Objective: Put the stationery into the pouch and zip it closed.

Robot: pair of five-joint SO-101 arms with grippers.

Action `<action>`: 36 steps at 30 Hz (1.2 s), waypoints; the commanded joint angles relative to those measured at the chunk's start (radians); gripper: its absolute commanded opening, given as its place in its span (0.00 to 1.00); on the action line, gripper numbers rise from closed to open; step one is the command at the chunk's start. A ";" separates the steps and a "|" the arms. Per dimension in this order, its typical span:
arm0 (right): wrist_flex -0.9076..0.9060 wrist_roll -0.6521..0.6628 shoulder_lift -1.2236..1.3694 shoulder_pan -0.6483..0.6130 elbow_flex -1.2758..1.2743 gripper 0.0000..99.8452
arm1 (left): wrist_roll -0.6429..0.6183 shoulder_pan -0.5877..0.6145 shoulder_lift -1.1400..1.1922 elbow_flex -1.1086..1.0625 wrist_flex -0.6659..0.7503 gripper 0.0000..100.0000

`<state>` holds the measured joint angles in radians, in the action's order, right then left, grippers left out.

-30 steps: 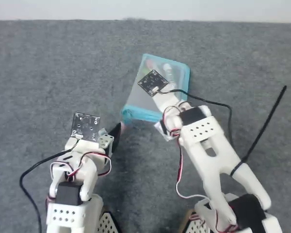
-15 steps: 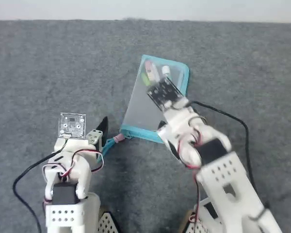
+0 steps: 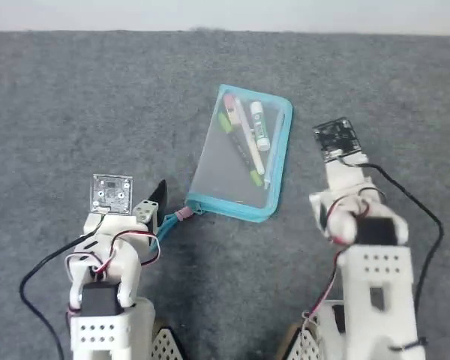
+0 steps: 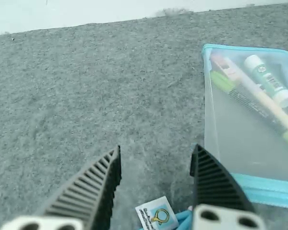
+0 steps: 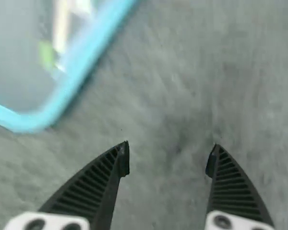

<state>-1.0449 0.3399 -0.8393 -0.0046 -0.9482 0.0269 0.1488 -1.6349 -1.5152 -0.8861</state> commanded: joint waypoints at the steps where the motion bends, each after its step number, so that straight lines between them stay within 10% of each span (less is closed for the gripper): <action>1: -0.013 0.028 0.090 0.058 0.006 0.26 | 0.008 -0.038 -0.006 0.015 -0.017 0.22; 12: 0.021 -0.021 0.104 0.064 -0.075 0.14 | 0.072 -0.072 -0.006 -0.018 -0.029 0.22; 24: 0.010 0.084 -0.641 0.059 -0.453 0.02 | 0.209 0.206 -0.017 0.116 -0.064 0.22; 36: -0.107 0.121 -0.958 0.064 -0.631 0.03 | 0.118 0.190 -0.210 -0.150 -0.003 0.22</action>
<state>-1.1615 0.4473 -1.7967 0.0460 -1.5727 0.1680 0.3544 -1.7591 -1.5996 -0.9337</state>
